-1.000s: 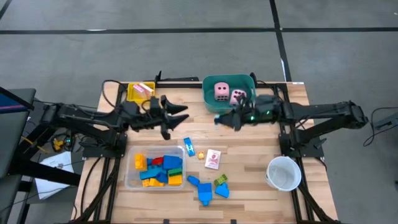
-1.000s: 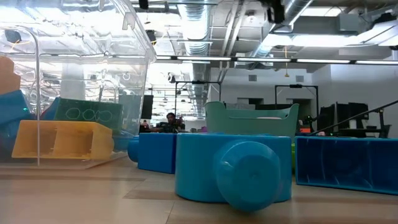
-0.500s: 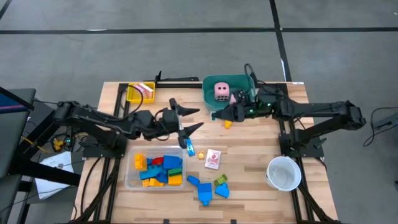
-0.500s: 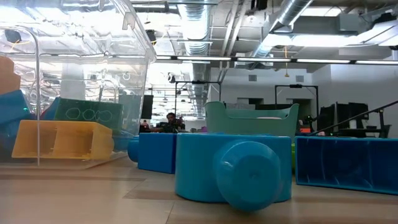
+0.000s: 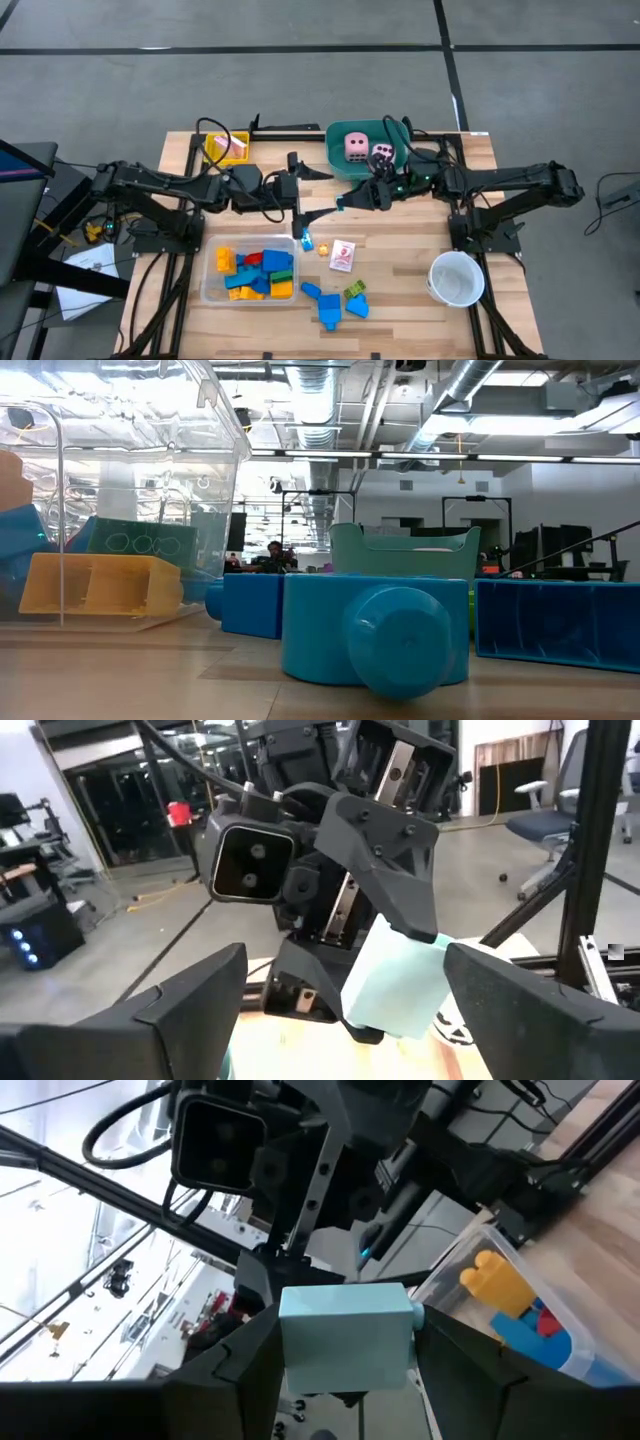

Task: Pick & Place Toys
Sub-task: Put the light blue game piece into the transparent bin

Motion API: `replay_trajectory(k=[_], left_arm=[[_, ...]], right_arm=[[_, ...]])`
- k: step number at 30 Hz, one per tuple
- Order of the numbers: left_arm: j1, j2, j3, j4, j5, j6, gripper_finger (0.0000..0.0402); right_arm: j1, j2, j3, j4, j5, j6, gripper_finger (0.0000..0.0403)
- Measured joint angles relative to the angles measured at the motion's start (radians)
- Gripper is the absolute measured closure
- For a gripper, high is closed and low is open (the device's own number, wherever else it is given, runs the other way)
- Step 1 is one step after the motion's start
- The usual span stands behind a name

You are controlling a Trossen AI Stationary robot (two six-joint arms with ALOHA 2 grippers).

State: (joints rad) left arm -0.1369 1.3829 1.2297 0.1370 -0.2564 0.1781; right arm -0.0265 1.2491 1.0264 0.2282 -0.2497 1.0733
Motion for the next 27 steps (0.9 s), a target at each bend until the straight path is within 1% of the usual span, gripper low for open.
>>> replay_trajectory(k=[3, 7, 9, 12, 17, 27], left_arm=[[-0.007, 0.000, 0.001, -0.005, 0.006, -0.002, 0.0071], [-0.017, 0.005, -0.001, -0.026, 0.049, -0.002, 0.0079], [-0.021, 0.004, -0.002, -0.028, 0.049, -0.003, 0.0081], [-0.023, 0.004, -0.001, -0.030, 0.035, -0.002, 0.0081], [-0.023, 0.004, -0.001, -0.025, -0.034, 0.022, 0.0082], [-0.022, 0.003, -0.001, 0.001, -0.042, 0.033, 0.0082]], right_arm=[[0.000, 0.000, 0.000, 0.001, 0.003, 0.000, 0.0214], [-0.001, 0.001, 0.000, 0.014, 0.024, 0.001, 0.0214], [-0.002, 0.001, 0.000, 0.023, 0.023, 0.003, 0.0214], [-0.002, 0.000, 0.000, 0.049, 0.022, 0.009, 0.0214], [0.001, 0.001, 0.000, 0.045, 0.022, 0.009, 0.0214], [0.006, 0.001, 0.000, 0.045, 0.016, 0.003, 0.0214]])
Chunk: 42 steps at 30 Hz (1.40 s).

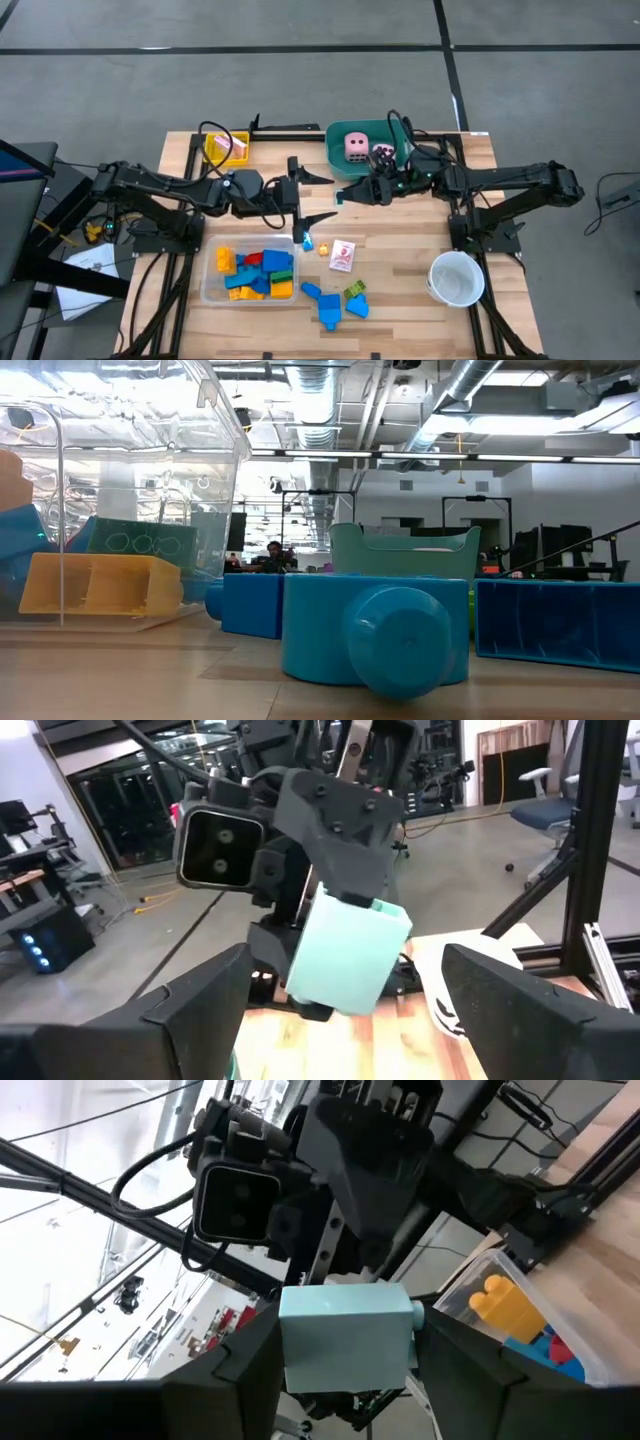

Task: Pick & Place Toys
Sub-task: Put the light blue game piece into the transparent bin

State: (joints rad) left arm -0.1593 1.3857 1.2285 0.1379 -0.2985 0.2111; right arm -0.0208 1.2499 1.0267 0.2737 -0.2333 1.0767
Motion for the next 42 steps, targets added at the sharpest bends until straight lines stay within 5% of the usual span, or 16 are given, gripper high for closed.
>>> replay_trajectory(k=[14, 27, 35, 42], left_arm=[[-0.006, 0.103, 0.000, 0.116, -0.016, 0.008, 0.0095], [-0.006, 0.076, 0.000, 0.099, -0.043, 0.030, 0.0257], [-0.006, 0.072, 0.000, 0.081, -0.039, 0.015, 0.0257], [-0.006, 0.070, 0.000, 0.083, -0.044, -0.043, 0.0269]], right_arm=[[-0.010, 0.049, 0.002, 0.064, -0.008, 0.008, 0.0214], [-0.011, 0.065, 0.000, 0.065, -0.024, 0.050, 0.0213], [-0.013, 0.066, 0.000, 0.067, -0.028, 0.047, 0.0207], [-0.013, 0.066, 0.000, 0.076, -0.028, 0.002, 0.0152]])
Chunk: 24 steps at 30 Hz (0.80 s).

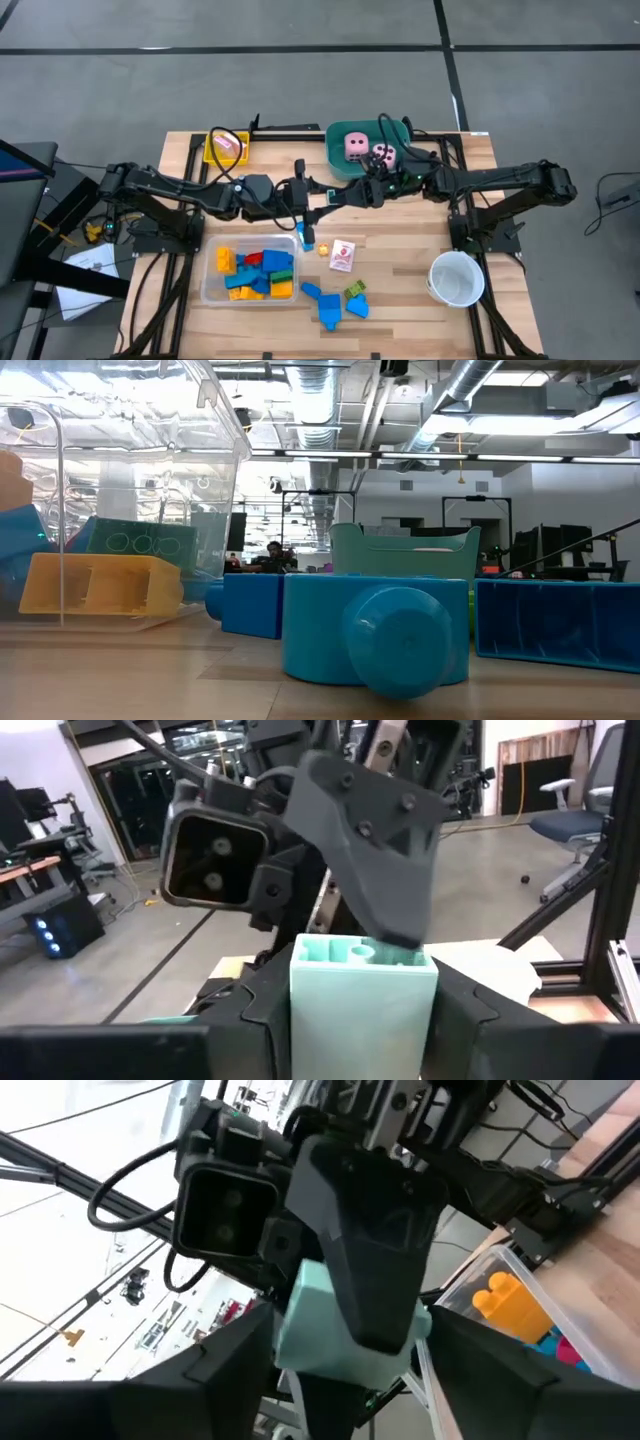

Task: Pick & Place Toys
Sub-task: Put the light blue game piece into the transparent bin

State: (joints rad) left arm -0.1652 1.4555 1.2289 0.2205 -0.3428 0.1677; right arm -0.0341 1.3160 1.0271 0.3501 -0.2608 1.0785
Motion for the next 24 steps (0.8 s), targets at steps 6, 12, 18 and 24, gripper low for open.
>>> replay_trajectory(k=[6, 12, 18, 24], left_arm=[[-0.001, 0.000, 0.000, -0.004, 0.001, -0.007, 0.0269], [-0.016, -0.023, 0.000, -0.042, 0.002, -0.003, 0.0269], [-0.054, -0.081, 0.000, -0.300, 0.005, -0.142, 0.0269], [-0.136, -0.146, 0.000, -0.615, 0.006, -0.349, 0.0269]], right_arm=[[0.000, -0.001, 0.000, 0.008, 0.022, -0.002, 0.0115], [-0.018, -0.005, 0.000, 0.001, 0.079, -0.036, 0.0091], [-0.054, -0.032, 0.000, -0.033, 0.079, -0.056, 0.0080], [-0.075, -0.042, 0.000, -0.084, 0.079, -0.068, 0.0080]])
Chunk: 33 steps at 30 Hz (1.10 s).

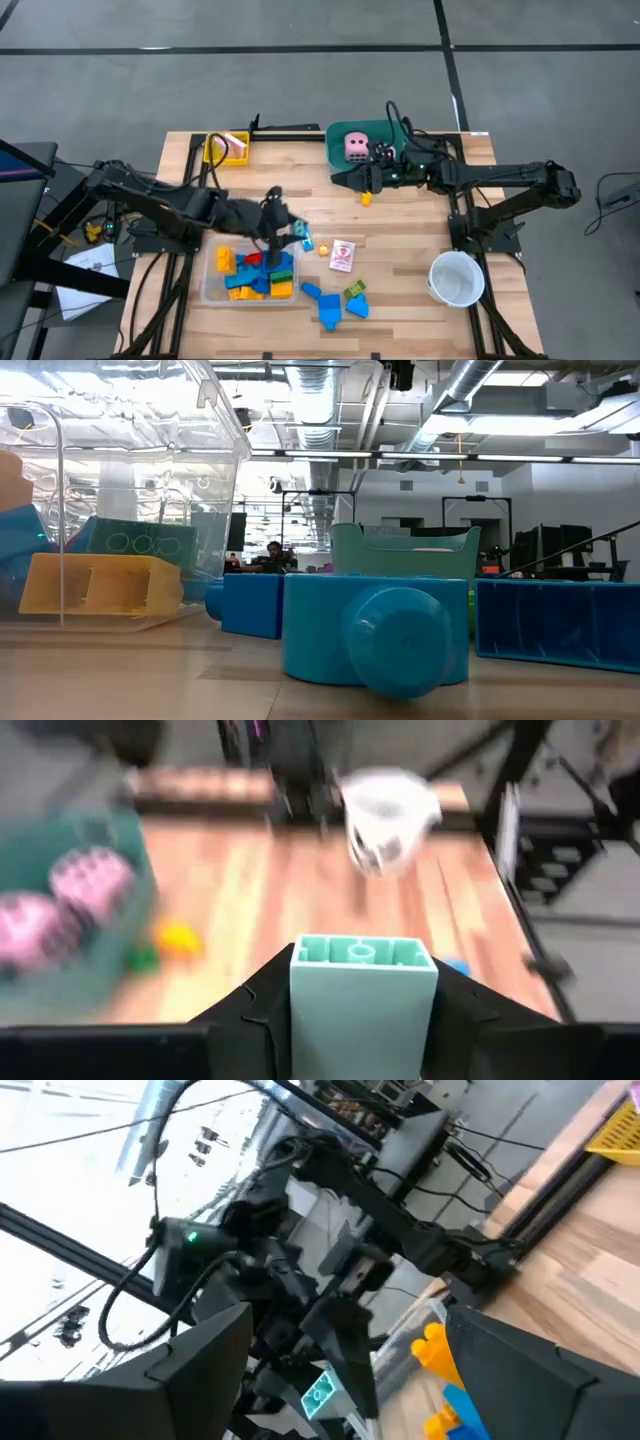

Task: Pick & Place Toys
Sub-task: Put the light blue game piece into the transparent bin

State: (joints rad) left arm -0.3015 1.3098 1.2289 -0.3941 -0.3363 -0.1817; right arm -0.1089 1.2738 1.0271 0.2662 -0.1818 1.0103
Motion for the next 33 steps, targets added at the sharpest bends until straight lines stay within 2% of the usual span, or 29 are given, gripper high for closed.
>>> replay_trajectory(k=[8, 15, 18, 23, 28, 33], left_arm=[[-0.148, -0.013, -0.012, -0.271, 0.002, -0.266, 0.0269], [-0.233, -0.012, -0.118, -0.317, 0.006, -0.433, 0.0253], [-0.238, -0.012, -0.179, -0.322, 0.062, -0.510, 0.0269], [-0.238, -0.012, -0.271, -0.325, 0.145, -0.611, 0.0267], [-0.238, -0.011, -0.323, -0.328, 0.151, -0.639, 0.0231], [-0.237, -0.011, -0.328, -0.331, 0.150, -0.639, 0.0246]], right_arm=[[0.001, 0.001, 0.000, -0.014, 0.000, -0.027, 0.0080], [0.001, 0.001, 0.000, -0.026, 0.000, -0.050, 0.0080], [0.002, 0.001, 0.000, -0.026, 0.000, -0.053, 0.0080], [0.002, 0.001, 0.000, -0.026, 0.000, -0.053, 0.0080], [0.004, 0.001, 0.000, -0.026, -0.001, -0.068, 0.0080], [0.004, 0.001, 0.000, -0.026, -0.001, -0.068, 0.0080]])
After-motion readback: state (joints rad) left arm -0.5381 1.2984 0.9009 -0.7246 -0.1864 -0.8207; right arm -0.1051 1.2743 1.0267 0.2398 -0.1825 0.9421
